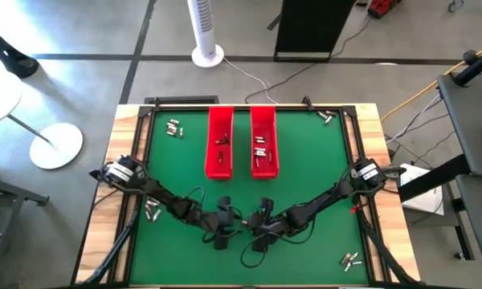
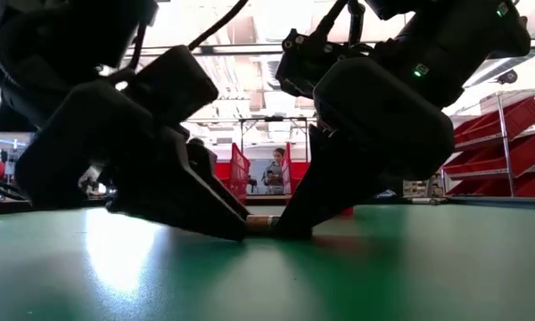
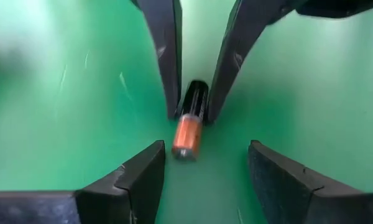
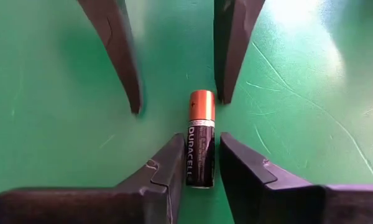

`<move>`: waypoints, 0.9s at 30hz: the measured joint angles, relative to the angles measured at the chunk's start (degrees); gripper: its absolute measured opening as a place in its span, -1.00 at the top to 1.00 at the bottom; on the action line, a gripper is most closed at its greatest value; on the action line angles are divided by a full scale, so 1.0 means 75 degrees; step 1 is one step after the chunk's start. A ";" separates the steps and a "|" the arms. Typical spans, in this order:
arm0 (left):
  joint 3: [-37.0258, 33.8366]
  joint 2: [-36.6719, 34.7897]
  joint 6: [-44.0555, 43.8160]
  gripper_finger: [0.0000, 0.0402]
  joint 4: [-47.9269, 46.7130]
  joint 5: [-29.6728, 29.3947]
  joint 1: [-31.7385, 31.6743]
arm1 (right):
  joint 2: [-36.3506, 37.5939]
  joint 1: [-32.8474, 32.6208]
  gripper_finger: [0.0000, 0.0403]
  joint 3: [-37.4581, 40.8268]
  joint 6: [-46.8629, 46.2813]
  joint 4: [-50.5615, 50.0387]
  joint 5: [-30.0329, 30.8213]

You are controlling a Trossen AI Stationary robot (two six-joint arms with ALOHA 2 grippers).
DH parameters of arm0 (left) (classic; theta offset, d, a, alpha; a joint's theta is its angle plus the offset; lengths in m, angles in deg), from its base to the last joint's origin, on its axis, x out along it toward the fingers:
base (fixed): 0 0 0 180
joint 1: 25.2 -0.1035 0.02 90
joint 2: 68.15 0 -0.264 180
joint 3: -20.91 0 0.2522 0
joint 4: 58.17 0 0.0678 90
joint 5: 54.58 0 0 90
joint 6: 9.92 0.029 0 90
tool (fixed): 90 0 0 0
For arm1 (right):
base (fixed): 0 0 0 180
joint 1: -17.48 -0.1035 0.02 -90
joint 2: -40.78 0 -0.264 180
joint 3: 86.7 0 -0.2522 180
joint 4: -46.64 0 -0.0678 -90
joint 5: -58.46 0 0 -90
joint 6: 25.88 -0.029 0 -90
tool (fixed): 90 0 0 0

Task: Sort batteries
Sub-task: Put the black battery into the left red bin

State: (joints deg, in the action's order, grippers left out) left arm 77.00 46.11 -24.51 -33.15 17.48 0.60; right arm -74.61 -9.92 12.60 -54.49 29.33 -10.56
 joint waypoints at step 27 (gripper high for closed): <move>-0.0108 0.0975 -0.0027 0.84 0.1484 0.0125 -0.0231 | 0.1209 -0.0551 0.30 0.0003 -0.0362 -0.1150 -0.0199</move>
State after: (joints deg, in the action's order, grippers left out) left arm 76.19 53.42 -24.71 -22.02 18.42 -1.13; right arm -65.55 -14.05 12.62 -57.21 20.71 -12.06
